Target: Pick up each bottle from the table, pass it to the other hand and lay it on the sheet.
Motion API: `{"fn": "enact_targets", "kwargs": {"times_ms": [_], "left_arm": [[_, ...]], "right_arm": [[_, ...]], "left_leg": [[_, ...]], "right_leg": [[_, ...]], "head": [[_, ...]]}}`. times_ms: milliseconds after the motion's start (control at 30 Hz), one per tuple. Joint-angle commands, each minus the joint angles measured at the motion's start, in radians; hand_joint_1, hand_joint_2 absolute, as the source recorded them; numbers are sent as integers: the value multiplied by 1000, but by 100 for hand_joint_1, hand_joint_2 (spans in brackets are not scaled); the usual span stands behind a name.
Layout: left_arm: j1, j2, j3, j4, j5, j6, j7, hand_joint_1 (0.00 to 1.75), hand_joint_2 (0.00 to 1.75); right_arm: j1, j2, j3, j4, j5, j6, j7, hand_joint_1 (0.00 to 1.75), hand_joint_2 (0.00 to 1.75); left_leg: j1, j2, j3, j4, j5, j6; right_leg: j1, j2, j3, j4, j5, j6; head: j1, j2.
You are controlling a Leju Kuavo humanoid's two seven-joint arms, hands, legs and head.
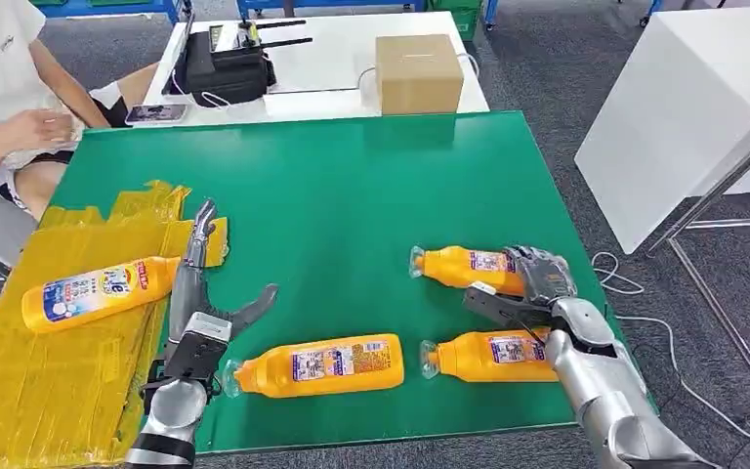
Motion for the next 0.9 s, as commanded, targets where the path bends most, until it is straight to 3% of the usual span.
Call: {"fn": "enact_targets", "kwargs": {"times_ms": [33, 233, 500, 633, 767, 900], "left_arm": [[-23, 29, -18, 46, 3, -4, 5, 0, 175], [-7, 27, -18, 21, 4, -2, 6, 0, 175], [24, 9, -36, -21, 33, -79, 34, 0, 175], [20, 11, -39, -28, 66, -128, 49, 0, 175], [6, 11, -53, -19, 72, -155, 62, 0, 175], [-34, 16, -92, 16, 92, -205, 84, 0, 175]], "right_arm": [[-25, 28, 27, 136, 1, -19, -15, 175, 175], [-22, 73, -46, 50, -70, -77, -56, 175, 175], [123, 213, -249, -440, -339, -207, -139, 175, 175], [154, 248, -294, -533, -435, -212, -173, 175, 175], [164, 279, -327, -565, -547, -190, -220, 175, 175], [164, 326, -347, -536, -749, -18, -290, 175, 175]], "left_leg": [[1, 0, 4, -2, -1, 0], [1, 2, 5, -1, -2, -1], [0, 2, 1, 0, -2, -1], [0, -2, -1, 0, -1, 0], [0, -1, -2, 0, -1, 0], [0, -2, -4, 0, 0, 0]], "right_leg": [[1, -2, 4, -2, -1, -1], [2, 0, 5, -2, -1, -1], [1, 1, 1, 1, -2, -1], [0, -2, -1, 1, -2, 0], [0, -2, -1, 0, -2, 0], [0, -2, -3, 0, -1, 0]], "head": [[0, 0], [0, 0], [0, 0], [0, 0], [0, 0], [0, 0]]}}
